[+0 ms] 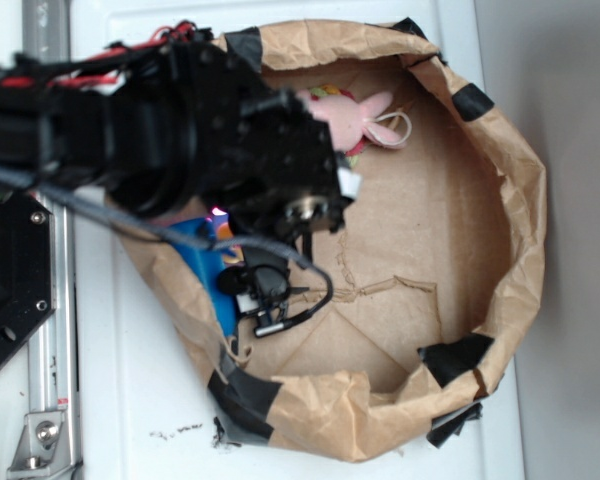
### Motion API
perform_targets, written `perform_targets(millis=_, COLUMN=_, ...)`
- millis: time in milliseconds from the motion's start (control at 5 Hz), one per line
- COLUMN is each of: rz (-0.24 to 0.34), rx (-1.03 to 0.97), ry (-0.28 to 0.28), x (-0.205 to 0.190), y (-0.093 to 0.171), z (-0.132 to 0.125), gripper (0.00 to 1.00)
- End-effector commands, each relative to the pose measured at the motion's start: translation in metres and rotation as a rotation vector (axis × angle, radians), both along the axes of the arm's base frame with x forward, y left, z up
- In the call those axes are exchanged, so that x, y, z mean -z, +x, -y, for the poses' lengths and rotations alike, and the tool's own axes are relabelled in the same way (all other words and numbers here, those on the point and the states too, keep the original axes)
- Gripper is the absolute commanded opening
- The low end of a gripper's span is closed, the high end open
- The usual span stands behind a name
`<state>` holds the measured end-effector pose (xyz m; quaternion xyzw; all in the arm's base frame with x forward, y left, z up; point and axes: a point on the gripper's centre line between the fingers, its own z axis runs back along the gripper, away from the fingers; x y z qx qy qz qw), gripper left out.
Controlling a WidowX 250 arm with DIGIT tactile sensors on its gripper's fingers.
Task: Grab the yellow duck.
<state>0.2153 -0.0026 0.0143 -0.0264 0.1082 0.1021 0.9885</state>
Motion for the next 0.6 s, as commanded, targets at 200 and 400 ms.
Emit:
perform_targets(millis=200, rz=0.058, rx=0.042, ry=0.041, x=-0.0111, y=0.0005, z=0.0100, gripper=0.00)
perform_targets(millis=400, rz=0.065, rx=0.037, ry=0.039, x=-0.0130, y=0.0012, z=0.0076, gripper=0.00)
